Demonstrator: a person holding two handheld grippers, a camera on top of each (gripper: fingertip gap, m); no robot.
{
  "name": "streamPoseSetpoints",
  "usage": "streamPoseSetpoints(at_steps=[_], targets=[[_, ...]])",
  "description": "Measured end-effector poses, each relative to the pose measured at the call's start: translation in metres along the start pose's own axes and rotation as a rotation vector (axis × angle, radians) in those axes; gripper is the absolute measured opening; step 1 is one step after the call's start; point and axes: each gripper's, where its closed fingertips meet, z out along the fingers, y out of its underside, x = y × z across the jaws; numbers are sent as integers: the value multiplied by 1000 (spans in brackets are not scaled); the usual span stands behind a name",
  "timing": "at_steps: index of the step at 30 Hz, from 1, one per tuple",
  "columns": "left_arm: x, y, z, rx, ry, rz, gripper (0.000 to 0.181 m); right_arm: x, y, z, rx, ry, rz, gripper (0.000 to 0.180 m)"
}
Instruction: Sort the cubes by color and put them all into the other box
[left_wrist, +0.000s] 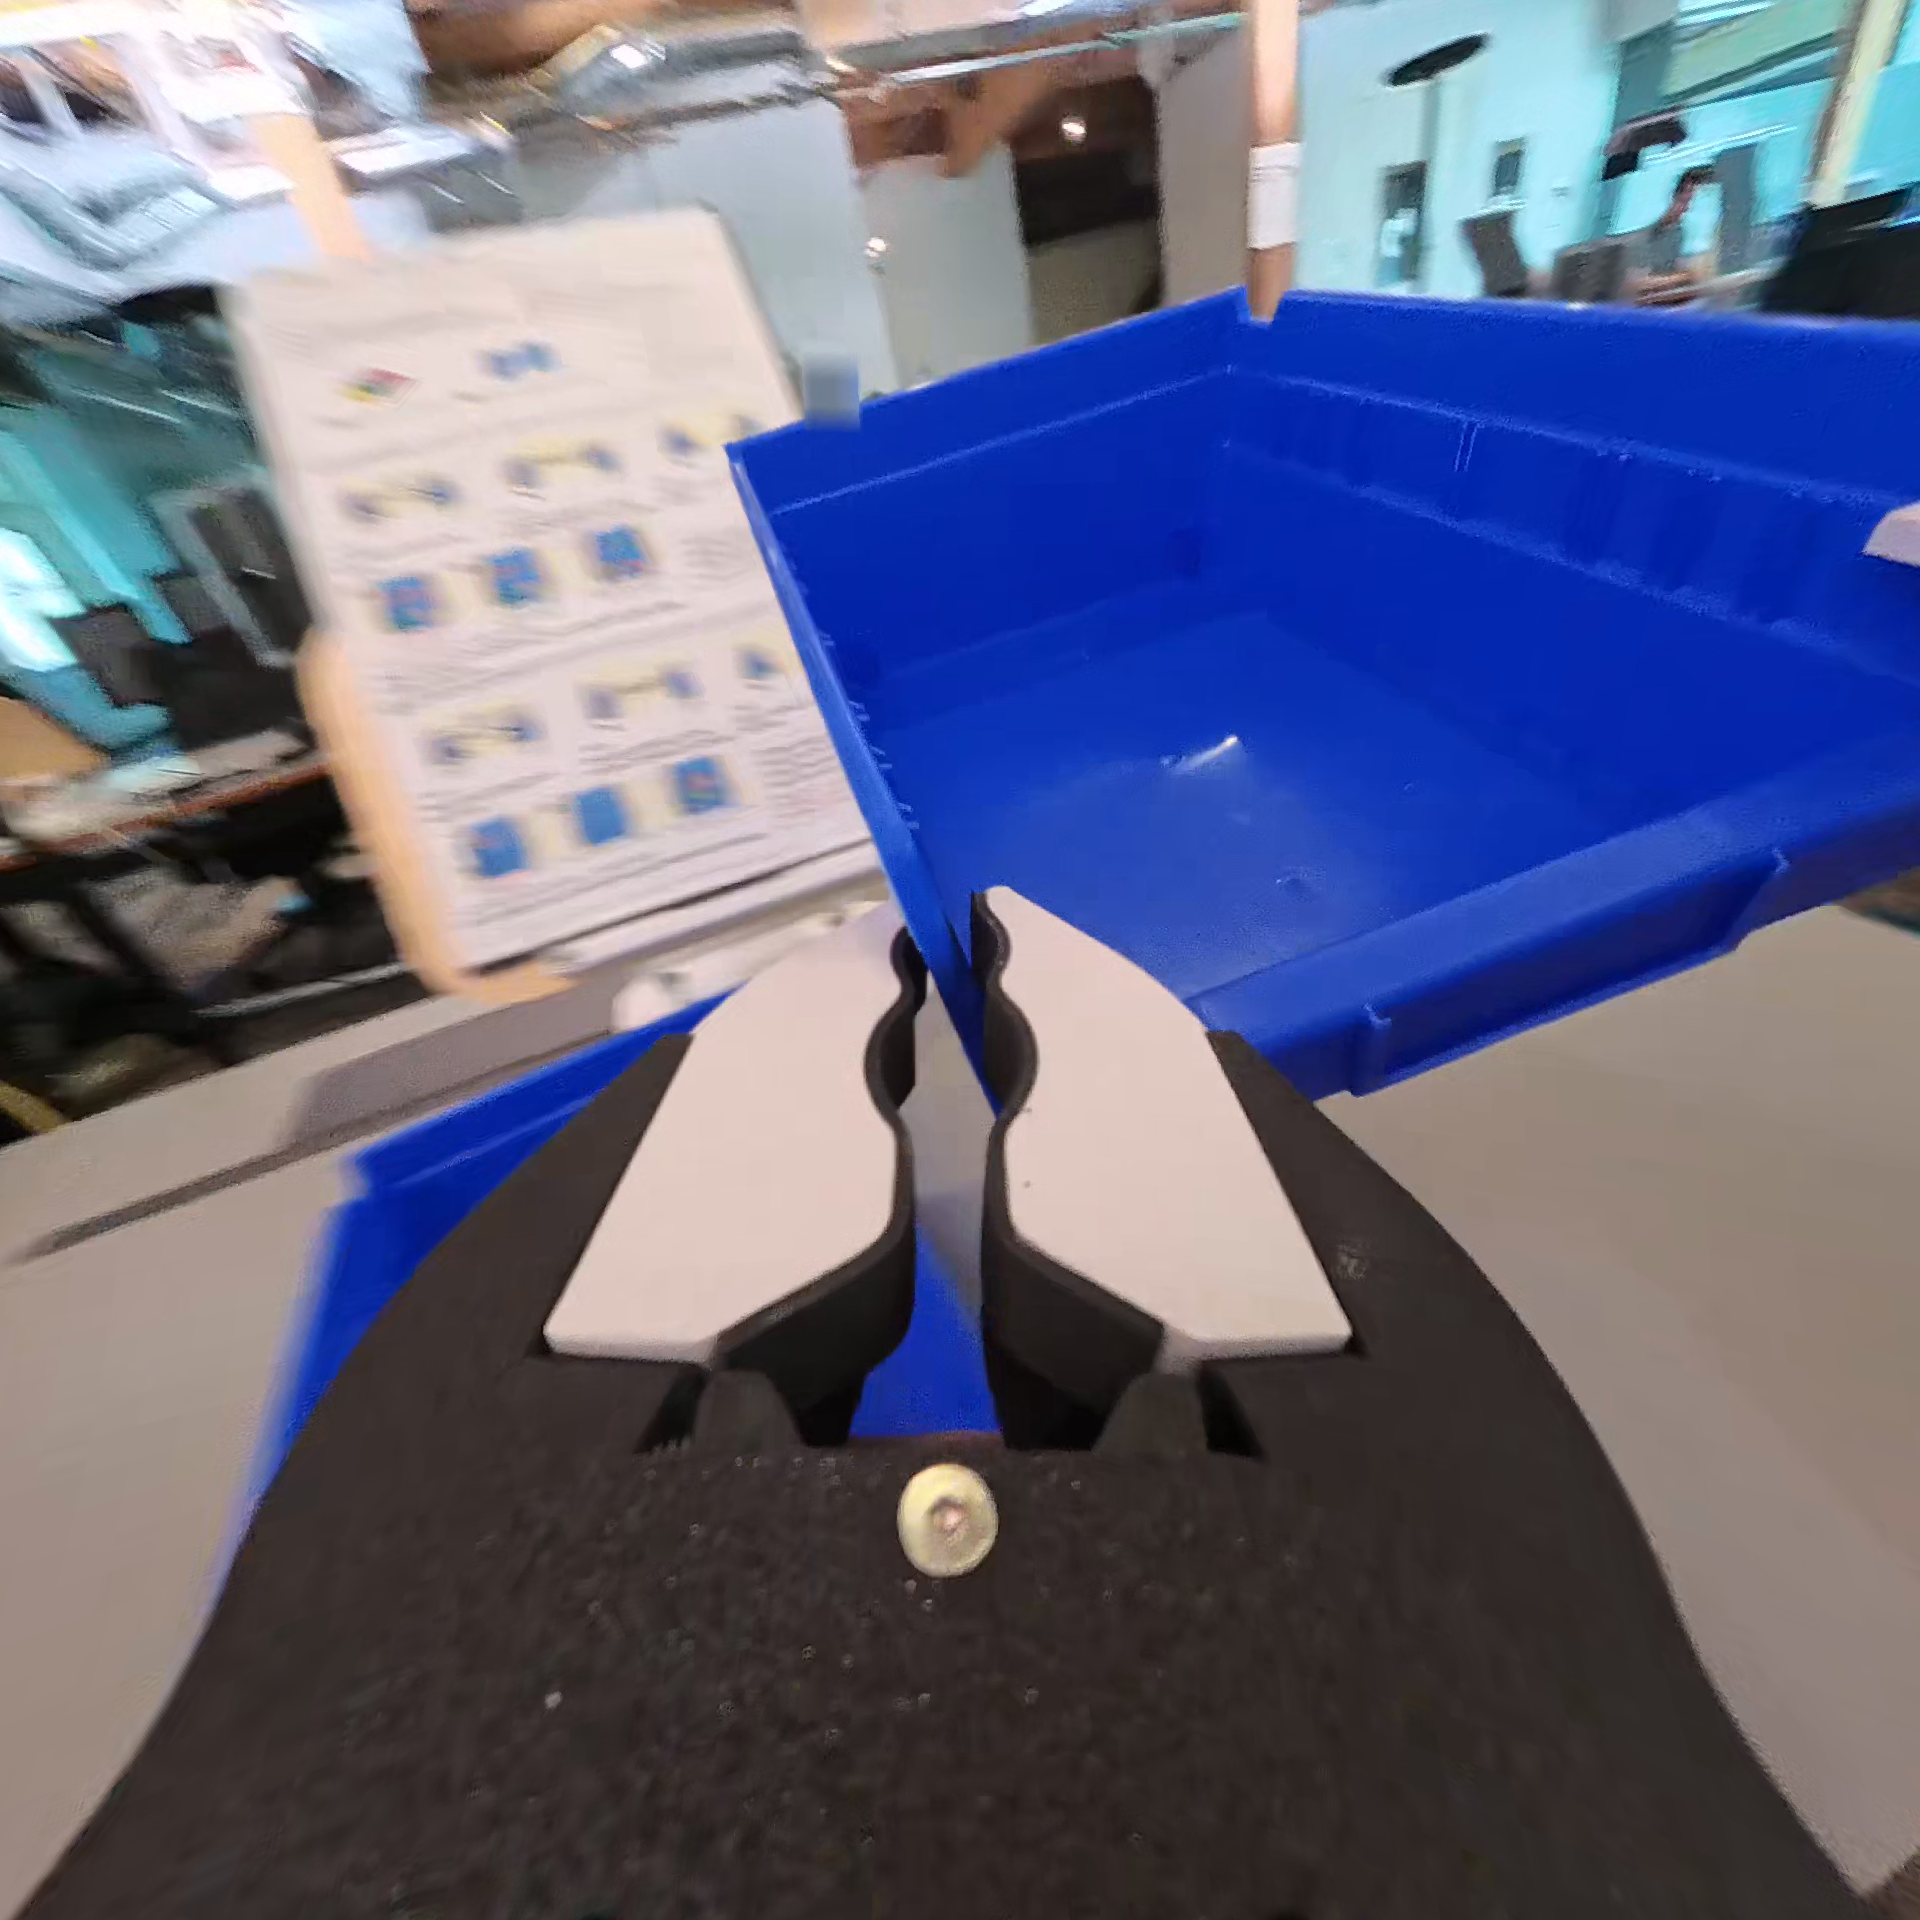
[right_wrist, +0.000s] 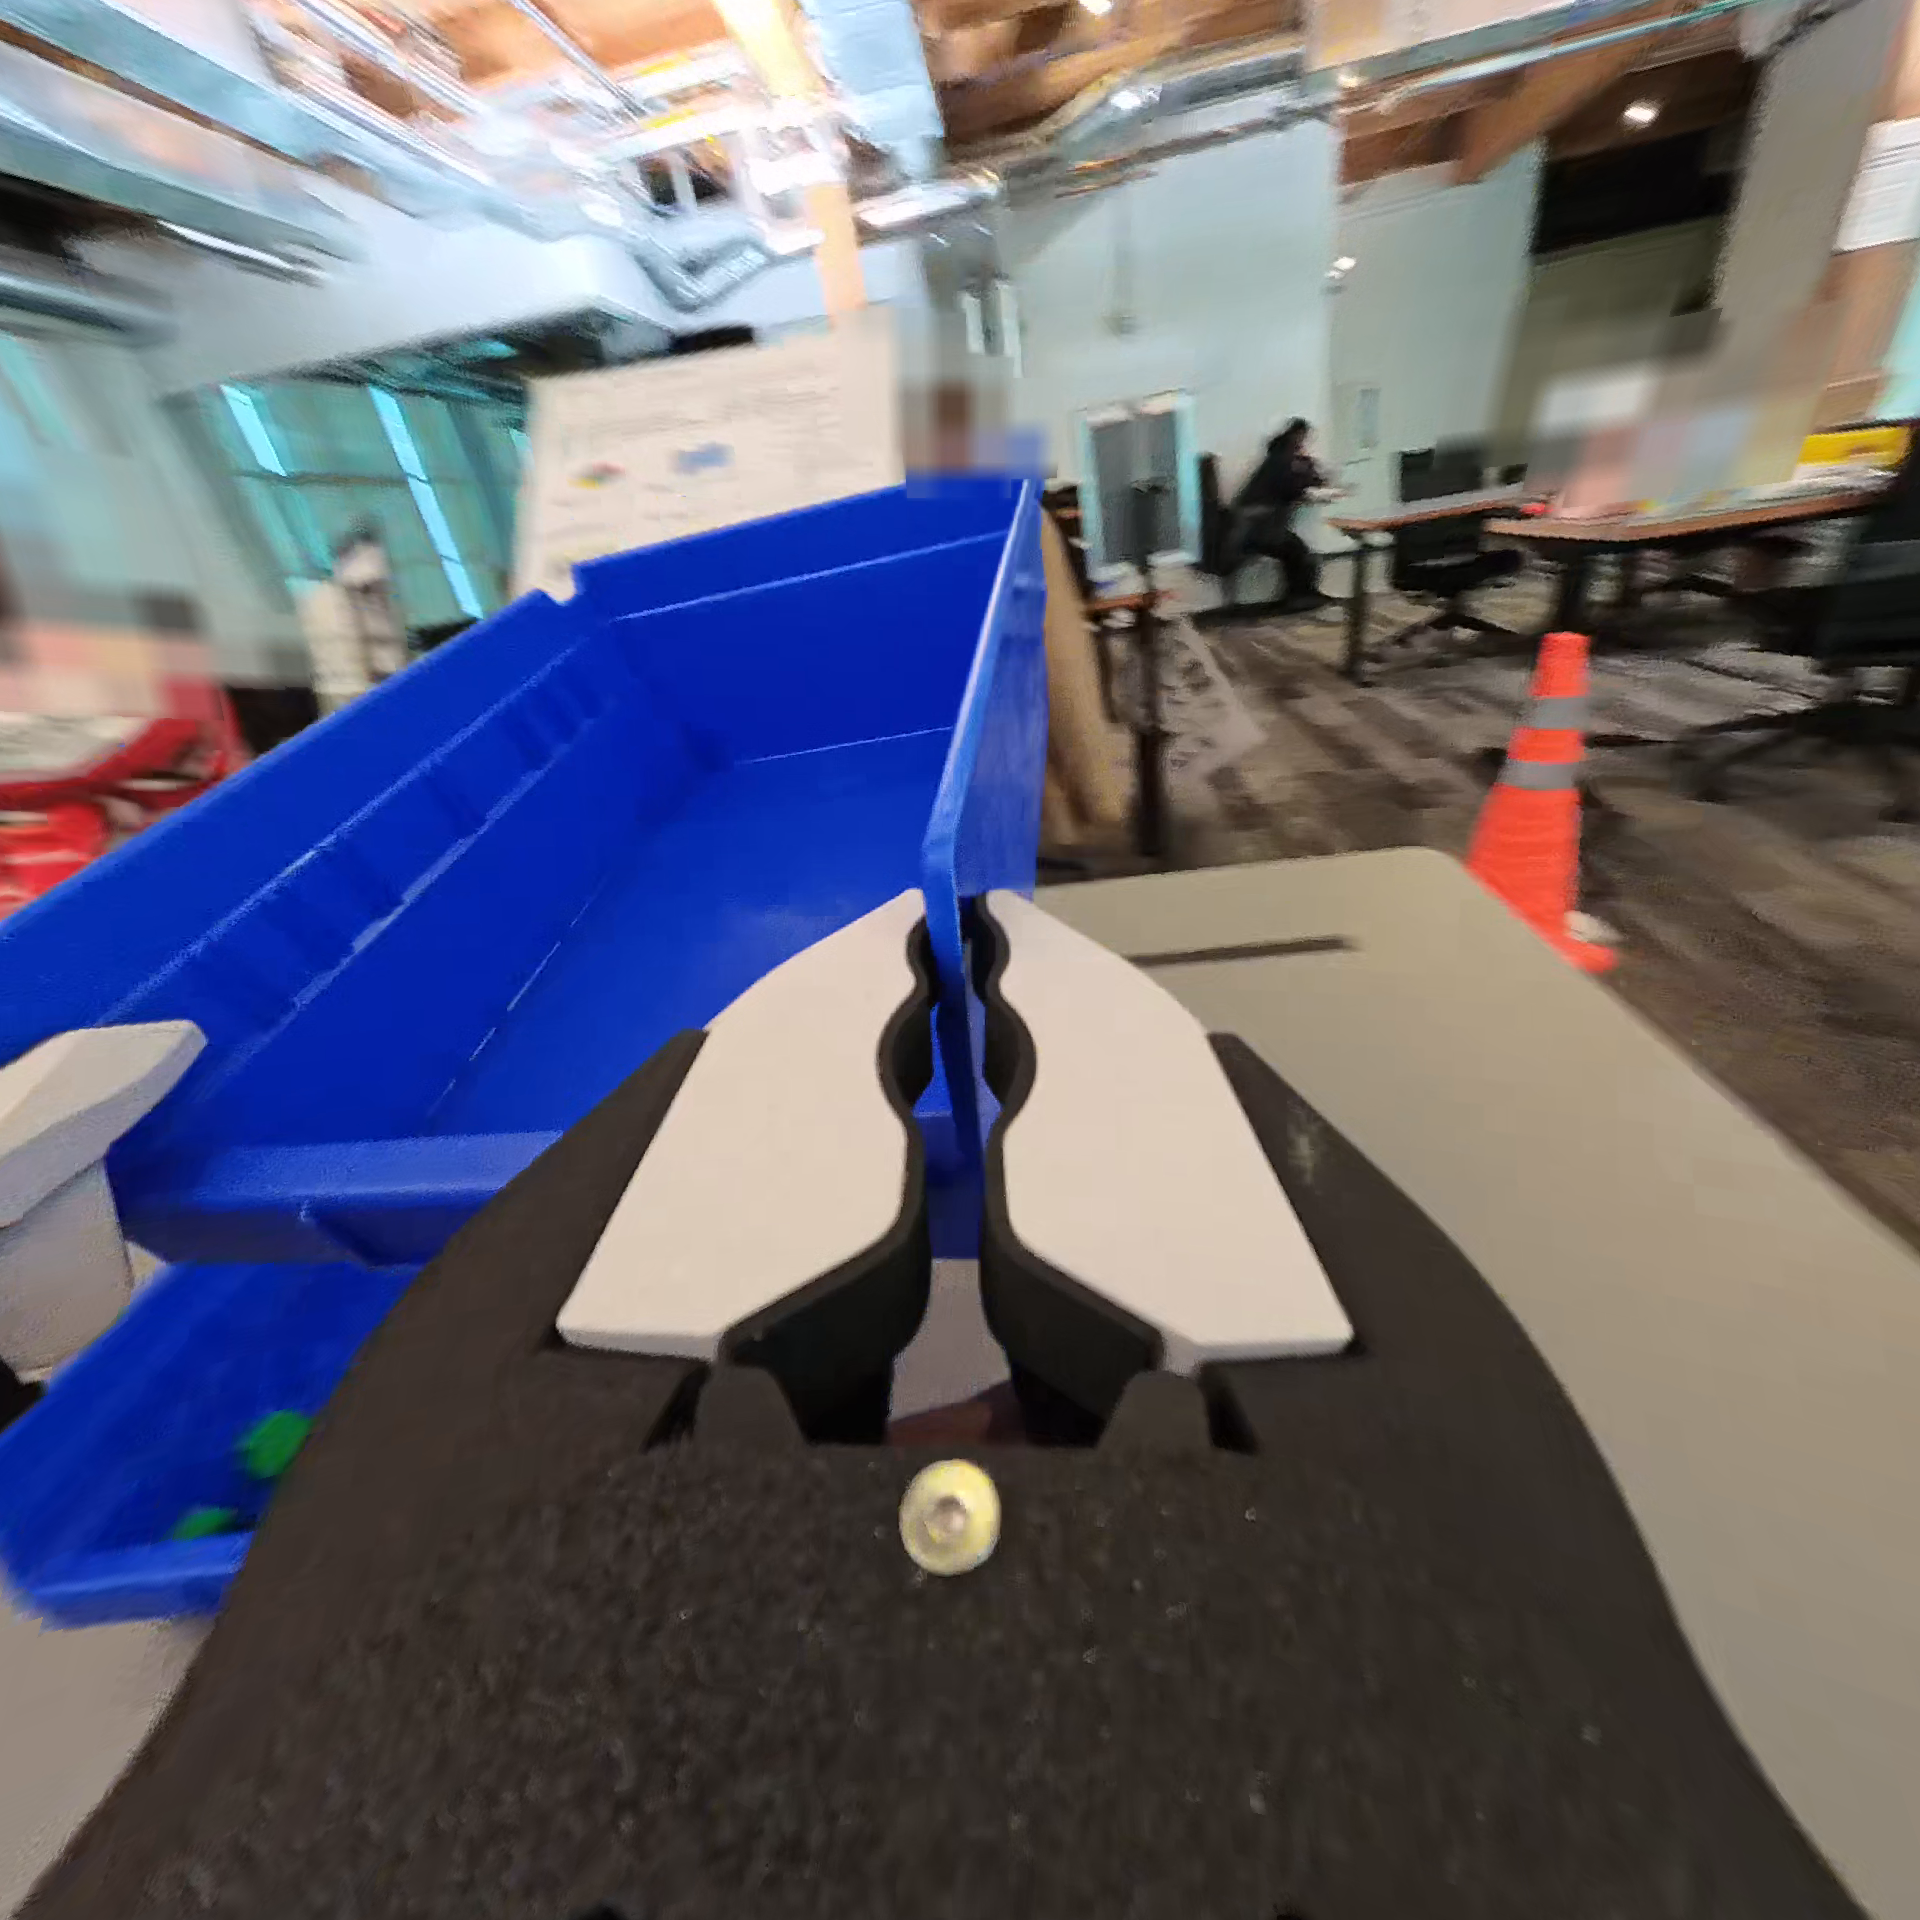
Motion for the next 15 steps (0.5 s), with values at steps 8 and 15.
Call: streamPoseSetpoints(at_steps=[8, 15], targets=[[169, 72, 118, -155, 164, -131, 5, 202, 77, 16, -219, 142, 34, 5], [232, 143, 139, -329, 253, -9, 13, 273, 162, 37, -442, 77, 52, 4]])
